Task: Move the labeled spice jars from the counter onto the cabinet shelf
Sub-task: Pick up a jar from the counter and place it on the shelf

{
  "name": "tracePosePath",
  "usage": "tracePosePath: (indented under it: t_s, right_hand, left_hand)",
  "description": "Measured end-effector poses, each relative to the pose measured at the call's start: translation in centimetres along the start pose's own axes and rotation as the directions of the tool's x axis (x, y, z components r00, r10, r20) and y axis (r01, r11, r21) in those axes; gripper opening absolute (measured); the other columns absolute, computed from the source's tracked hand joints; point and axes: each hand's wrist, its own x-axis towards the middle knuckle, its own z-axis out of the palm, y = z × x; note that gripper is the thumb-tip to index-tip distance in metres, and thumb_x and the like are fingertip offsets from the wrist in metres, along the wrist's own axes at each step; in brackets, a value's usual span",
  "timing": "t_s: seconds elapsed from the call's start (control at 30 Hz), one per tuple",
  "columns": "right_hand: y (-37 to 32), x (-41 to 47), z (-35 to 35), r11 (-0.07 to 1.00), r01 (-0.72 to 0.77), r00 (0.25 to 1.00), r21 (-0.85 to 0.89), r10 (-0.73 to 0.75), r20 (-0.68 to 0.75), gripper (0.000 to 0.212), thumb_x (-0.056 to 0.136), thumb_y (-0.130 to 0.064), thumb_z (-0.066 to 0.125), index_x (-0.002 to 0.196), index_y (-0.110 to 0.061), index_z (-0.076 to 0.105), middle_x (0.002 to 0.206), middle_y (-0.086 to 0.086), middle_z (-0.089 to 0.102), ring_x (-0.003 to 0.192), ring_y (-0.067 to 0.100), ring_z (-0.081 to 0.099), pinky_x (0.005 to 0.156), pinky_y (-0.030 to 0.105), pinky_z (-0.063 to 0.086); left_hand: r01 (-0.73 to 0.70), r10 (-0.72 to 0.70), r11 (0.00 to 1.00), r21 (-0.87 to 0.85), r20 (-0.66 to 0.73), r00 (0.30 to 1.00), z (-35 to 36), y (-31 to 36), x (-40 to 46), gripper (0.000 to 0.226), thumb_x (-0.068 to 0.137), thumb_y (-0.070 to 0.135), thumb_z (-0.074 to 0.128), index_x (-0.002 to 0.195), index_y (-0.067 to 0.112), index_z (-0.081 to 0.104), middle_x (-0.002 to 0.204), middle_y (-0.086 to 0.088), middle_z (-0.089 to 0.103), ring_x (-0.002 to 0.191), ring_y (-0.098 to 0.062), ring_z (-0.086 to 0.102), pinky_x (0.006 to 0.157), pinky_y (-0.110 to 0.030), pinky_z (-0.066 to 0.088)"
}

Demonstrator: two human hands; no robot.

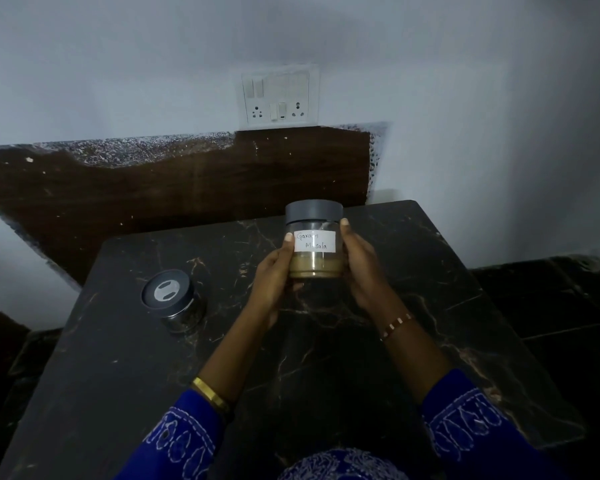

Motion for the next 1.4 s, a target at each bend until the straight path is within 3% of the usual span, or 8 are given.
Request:
tracePosePath:
  t_s: [0.2,0.37,0.57,0.67,0.77,1.07,1.33,1.4]
  right_hand:
    - [-5.0,-0.5,0.7,0.985,0.171,0.969,-0.002,-0.167,0.182,0.034,0.093,-0.032,0.05,0.123,-0.016,0.054,0.114,0.008,0.065,0.108,0.024,0.062,0.093,0.043,0.051]
    - [-13.0,-0.7,1.9,0.922,0.385,0.901,-0.044,-0.365,0.235,0.024,0.09,-0.029,0.055,0.113,-0.024,0.057,0.113,0.006,0.066,0.109,0.022,0.061,0.093,0.038,0.052]
    - [-23.5,-0.9,3.2,0.771,0.632,0.765,-0.079,-0.605,0.22,0.038,0.092,-0.031,0.052,0.127,-0.017,0.05,0.118,0.005,0.064,0.105,0.018,0.062,0.082,0.029,0.054]
    - [-27.9,-1.1,3.8,0.686,0.72,0.692,-0.104,-0.699,0.179,0.045,0.092,-0.034,0.052,0.132,-0.016,0.043,0.12,0.005,0.061,0.104,0.017,0.061,0.087,0.033,0.053]
    - [-31.8,-1.6,3.9,0.612,0.785,0.62,-0.096,-0.77,0.152,0.044,0.091,-0.033,0.052,0.13,-0.014,0.042,0.106,-0.002,0.061,0.093,0.01,0.061,0.078,0.021,0.052]
    - [-42.7,-0.7,3.2,0.466,0.877,0.477,-0.114,-0.874,0.098,0.038,0.089,-0.038,0.057,0.119,-0.014,0.057,0.113,0.009,0.068,0.103,0.024,0.065,0.094,0.044,0.052]
    - [-47.0,4.3,0.5,0.438,0.867,0.456,-0.238,-0.889,0.028,0.043,0.097,-0.035,0.043,0.134,-0.012,0.041,0.118,0.009,0.059,0.098,0.017,0.059,0.075,0.021,0.051]
    - [-49.1,6.9,-1.3,0.383,0.87,0.416,-0.309,-0.908,0.045,0.044,0.097,-0.036,0.043,0.135,-0.014,0.04,0.118,0.008,0.059,0.101,0.02,0.06,0.078,0.024,0.052]
  left_hand:
    - [-0.141,0.14,0.989,0.053,0.014,0.99,0.7,4.9,0.5,0.044,0.092,0.049,0.039,0.113,0.016,0.057,0.107,-0.009,0.065,0.092,-0.018,0.064,0.069,-0.023,0.053]
    - [-0.343,0.336,0.932,0.116,0.069,0.939,2.3,13.1,1.0,0.041,0.091,0.052,0.039,0.108,0.022,0.06,0.112,-0.008,0.066,0.104,-0.021,0.063,0.092,-0.04,0.052]
    - [-0.569,0.565,0.805,0.166,0.074,0.822,5.3,23.6,0.5,0.047,0.093,0.048,0.036,0.12,0.014,0.056,0.117,-0.007,0.063,0.105,-0.024,0.062,0.09,-0.037,0.053]
    - [-0.694,0.69,0.695,0.188,0.099,0.717,6.9,27.7,0.2,0.039,0.095,0.047,0.033,0.111,0.019,0.056,0.108,-0.003,0.063,0.097,-0.018,0.063,0.083,-0.03,0.053]
    - [-0.77,0.764,0.605,0.201,0.124,0.633,8.2,31.5,-0.2,0.035,0.096,0.047,0.031,0.106,0.024,0.055,0.101,0.002,0.062,0.092,-0.012,0.061,0.08,-0.027,0.052]
    - [-0.869,0.879,0.417,0.268,0.126,0.461,13.6,41.9,0.6,0.037,0.096,0.047,0.036,0.089,0.022,0.062,0.092,-0.002,0.067,0.089,-0.019,0.062,0.086,-0.038,0.051]
    - [-0.838,0.89,0.334,0.431,0.147,0.431,19.2,45.6,4.9,0.047,0.097,0.038,0.039,0.099,0.001,0.067,0.101,-0.017,0.068,0.091,-0.027,0.062,0.073,-0.029,0.047]
    - [-0.835,0.883,0.349,0.425,0.149,0.445,21.4,47.0,7.4,0.041,0.096,0.035,0.042,0.103,0.002,0.066,0.105,-0.018,0.067,0.096,-0.029,0.063,0.083,-0.033,0.051]
